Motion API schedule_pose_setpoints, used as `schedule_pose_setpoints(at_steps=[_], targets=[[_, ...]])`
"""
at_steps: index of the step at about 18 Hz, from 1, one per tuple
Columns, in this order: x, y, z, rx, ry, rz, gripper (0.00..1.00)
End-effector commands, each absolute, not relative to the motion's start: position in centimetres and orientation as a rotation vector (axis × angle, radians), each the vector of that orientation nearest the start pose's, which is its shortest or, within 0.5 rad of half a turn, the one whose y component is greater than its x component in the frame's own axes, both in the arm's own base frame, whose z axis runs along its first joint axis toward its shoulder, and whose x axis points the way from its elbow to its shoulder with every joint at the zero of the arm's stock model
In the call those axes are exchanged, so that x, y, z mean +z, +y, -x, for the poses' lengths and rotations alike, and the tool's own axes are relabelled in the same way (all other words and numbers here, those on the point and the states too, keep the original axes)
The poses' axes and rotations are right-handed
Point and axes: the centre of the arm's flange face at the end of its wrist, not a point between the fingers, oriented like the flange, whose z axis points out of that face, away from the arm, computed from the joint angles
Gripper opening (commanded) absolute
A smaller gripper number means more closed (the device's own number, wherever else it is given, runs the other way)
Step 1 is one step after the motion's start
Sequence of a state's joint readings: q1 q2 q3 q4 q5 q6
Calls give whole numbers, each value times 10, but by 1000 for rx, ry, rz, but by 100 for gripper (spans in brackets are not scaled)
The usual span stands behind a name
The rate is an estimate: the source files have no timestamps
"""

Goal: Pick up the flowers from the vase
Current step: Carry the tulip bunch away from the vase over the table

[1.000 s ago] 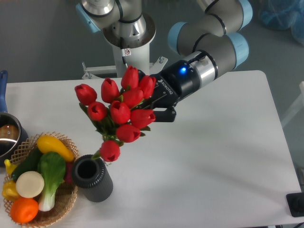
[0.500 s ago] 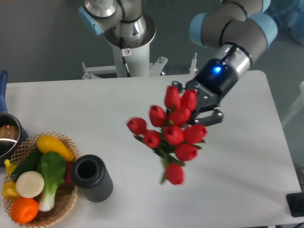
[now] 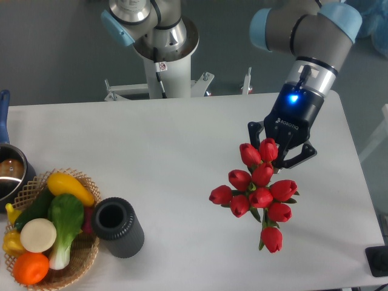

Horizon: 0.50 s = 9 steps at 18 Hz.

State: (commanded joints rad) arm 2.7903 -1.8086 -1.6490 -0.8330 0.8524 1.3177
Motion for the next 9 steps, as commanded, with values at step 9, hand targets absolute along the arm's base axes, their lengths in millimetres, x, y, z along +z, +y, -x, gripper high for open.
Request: schedule_pose_setpoints(at_steps=[9], targets=[[394, 392, 445, 345, 322, 2747, 19]])
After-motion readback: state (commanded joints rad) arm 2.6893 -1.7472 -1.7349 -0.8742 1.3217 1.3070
